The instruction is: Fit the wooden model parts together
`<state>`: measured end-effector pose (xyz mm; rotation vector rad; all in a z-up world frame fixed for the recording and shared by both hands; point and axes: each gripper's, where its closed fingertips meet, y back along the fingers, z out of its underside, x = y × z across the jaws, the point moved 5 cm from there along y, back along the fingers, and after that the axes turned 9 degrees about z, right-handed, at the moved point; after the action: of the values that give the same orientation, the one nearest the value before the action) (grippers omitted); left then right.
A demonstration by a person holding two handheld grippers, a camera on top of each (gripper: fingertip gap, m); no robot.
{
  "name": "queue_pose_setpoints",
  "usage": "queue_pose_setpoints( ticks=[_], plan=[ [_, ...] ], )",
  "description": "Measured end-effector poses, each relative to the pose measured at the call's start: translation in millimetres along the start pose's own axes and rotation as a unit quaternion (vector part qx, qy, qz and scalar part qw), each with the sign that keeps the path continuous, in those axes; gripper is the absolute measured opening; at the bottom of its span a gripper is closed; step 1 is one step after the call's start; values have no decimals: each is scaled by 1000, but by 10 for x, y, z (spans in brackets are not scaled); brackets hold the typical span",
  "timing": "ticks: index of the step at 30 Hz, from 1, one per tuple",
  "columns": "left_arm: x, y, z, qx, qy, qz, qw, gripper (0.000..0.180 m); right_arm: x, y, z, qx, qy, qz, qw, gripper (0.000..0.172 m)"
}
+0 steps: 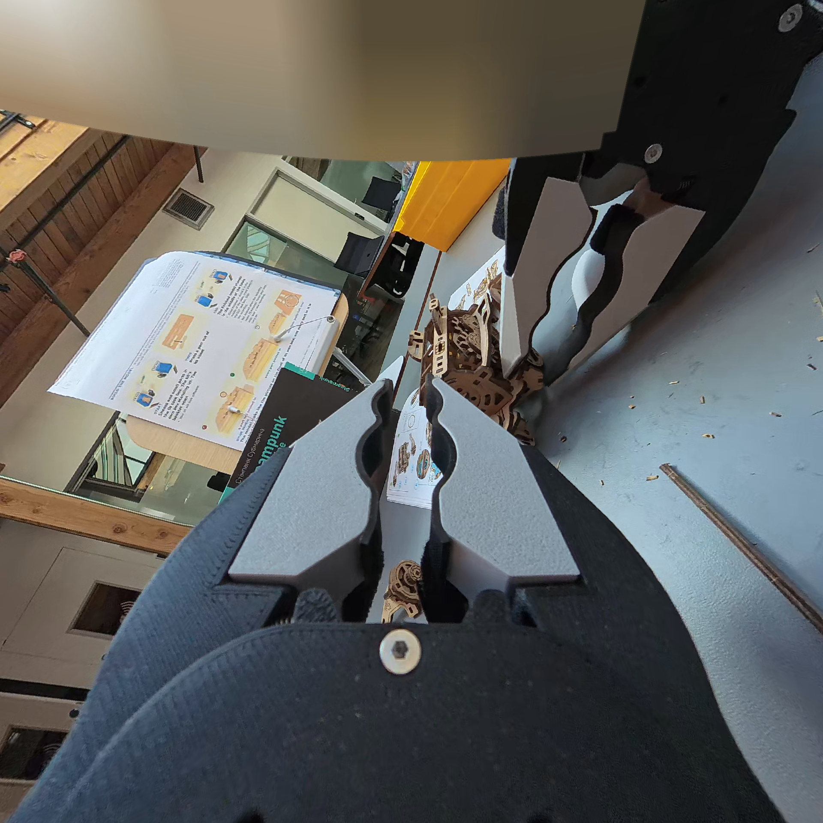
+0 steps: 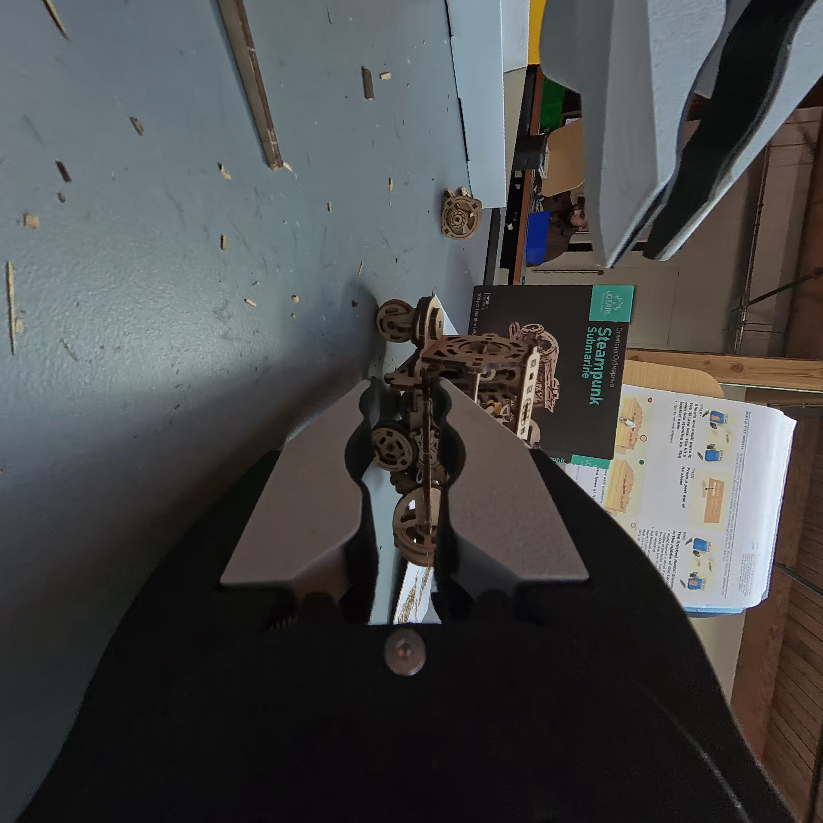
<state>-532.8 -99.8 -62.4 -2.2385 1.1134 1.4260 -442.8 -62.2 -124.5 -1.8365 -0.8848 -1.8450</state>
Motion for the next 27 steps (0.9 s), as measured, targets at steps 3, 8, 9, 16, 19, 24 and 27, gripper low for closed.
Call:
queue_pose_setpoints(
  ticks=[3,8,9,16,19,24,27],
  plan=[
    [-1,0,2,-1,-1,0,1000,12,-1,-2,-4,-1,7,5,1000,19],
    [-1,-6,10,-3,1,2,1000,11,7,-2,1,-5,12,12,1000,18],
    [1,-8,13,-4,2,4,1000,11,9,1,-1,-4,13,13,1000,18],
    [15,-17,16,-6,1,8,1000,10,8,0,15,-4,37,23,999,14],
    [19,-20,18,-7,0,10,1000,10,4,-2,19,-5,41,22,999,14],
    [28,-28,26,-10,0,13,1000,10,-4,-6,21,-4,24,13,1000,15],
    [29,-29,33,-12,1,13,1000,10,3,5,25,-9,9,10,1000,17]
  ],
)
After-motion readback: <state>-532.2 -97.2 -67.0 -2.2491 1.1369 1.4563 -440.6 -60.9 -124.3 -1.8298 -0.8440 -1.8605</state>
